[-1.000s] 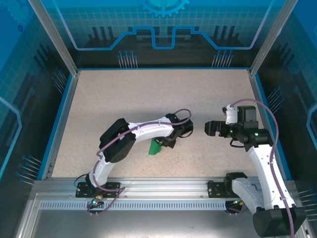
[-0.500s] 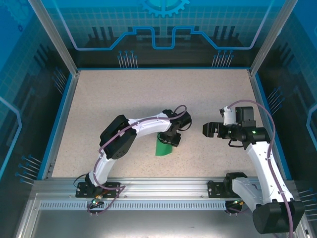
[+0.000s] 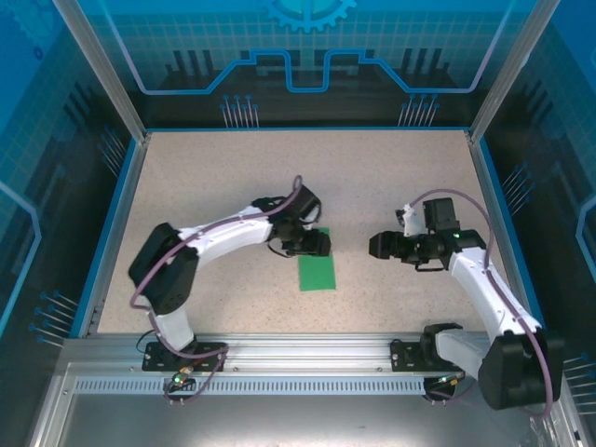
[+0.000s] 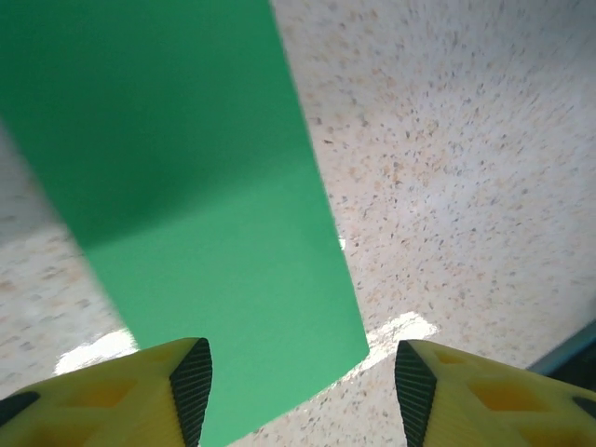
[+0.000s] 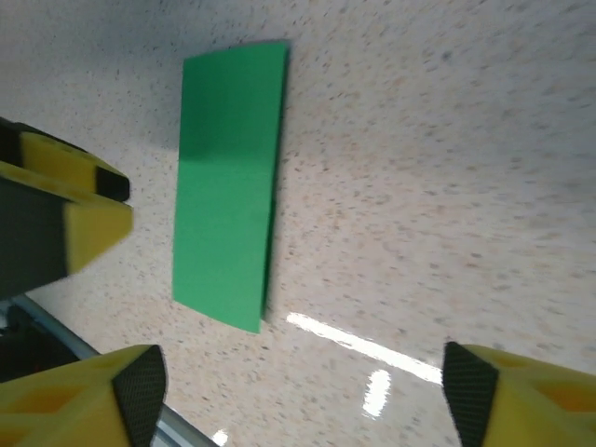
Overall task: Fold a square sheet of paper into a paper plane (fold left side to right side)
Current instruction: Turn over the paper at the center of the table, then third fold the triangle at the center of the table.
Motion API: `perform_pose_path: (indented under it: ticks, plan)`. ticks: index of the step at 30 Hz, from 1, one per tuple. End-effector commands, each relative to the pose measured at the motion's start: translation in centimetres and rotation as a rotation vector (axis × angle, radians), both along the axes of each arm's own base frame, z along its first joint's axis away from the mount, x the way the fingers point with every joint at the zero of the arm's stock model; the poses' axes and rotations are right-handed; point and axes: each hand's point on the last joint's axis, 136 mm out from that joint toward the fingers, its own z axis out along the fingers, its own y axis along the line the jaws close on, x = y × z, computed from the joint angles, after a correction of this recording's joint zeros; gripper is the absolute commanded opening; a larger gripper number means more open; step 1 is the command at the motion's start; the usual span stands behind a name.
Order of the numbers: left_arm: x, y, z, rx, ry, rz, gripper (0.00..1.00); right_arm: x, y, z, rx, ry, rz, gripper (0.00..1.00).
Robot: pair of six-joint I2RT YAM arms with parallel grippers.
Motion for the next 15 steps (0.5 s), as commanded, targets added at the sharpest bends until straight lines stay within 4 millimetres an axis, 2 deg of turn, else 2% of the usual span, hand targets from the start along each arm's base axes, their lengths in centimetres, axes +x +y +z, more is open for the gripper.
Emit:
perform_pose_path:
  ticks: [1, 3, 5, 8, 9, 15]
  plan:
    - [0.3, 1.7, 0.6, -0.128, 0.011, 0.082, 0.57, 1.1, 3.4, -0.2, 0.057, -0.011, 0.053, 0.73]
    - [0.0, 3.3, 0.0, -0.154, 0.021, 0.129, 0.57, 1.8, 5.5, -0.8, 0.037, -0.016, 0.098, 0.66]
    - [-0.2, 4.0, -0.5, -0.211, 0.037, 0.158, 0.56, 2.8, 7.6, -1.3, 0.02, -0.024, 0.133, 0.58]
    - [-0.8, 4.5, -1.5, -0.251, 0.072, 0.184, 0.56, 4.3, 9.6, -2.7, 0.0, -0.002, 0.15, 0.53]
    - [-1.0, 4.6, -1.9, -0.246, 0.079, 0.183, 0.56, 5.3, 10.4, -2.3, 0.007, -0.018, 0.157, 0.52]
    - [-1.5, 4.0, -3.2, -0.284, 0.122, 0.175, 0.58, 8.4, 13.0, -4.6, -0.014, 0.012, 0.186, 0.5]
